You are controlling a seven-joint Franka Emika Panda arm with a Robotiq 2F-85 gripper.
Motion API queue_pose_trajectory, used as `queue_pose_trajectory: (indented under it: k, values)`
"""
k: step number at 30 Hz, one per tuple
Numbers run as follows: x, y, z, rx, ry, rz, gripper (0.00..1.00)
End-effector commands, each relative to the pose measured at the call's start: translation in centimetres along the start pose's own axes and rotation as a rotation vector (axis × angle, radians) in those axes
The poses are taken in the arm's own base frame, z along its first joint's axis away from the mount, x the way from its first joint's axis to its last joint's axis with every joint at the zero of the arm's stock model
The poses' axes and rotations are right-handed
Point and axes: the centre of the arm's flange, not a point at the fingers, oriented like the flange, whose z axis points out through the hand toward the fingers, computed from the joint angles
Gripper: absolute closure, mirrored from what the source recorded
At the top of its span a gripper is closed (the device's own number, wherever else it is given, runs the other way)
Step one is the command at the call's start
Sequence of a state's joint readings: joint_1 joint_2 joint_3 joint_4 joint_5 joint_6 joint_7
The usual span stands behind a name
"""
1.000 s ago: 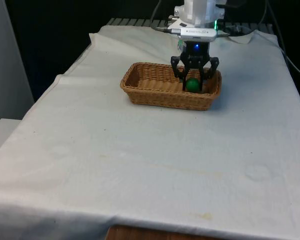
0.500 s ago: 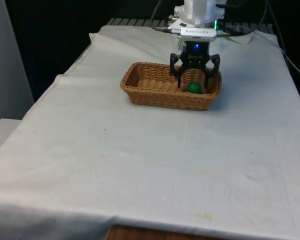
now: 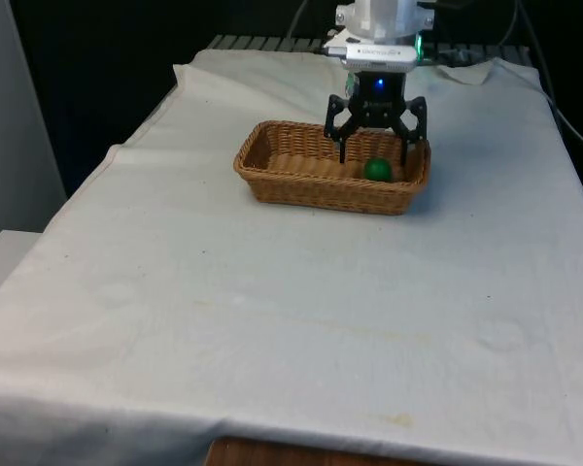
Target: Pick up the ball and place it into the basket.
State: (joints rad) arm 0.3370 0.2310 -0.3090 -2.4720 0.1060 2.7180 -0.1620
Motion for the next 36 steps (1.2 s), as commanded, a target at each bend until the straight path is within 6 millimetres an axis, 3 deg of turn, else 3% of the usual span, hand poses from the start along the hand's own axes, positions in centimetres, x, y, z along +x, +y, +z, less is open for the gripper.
queue_pose_trajectory:
  k: [1, 22, 36]
  values:
    - [-0.1, 0.4, -0.9, 0.000, -0.003, 0.012, 0.00]
    - [0.7, 1.8, -8.1, 0.050, 0.007, 0.104, 0.00]
    - [0.9, 1.9, -10.0, 0.073, 0.004, 0.141, 0.00]
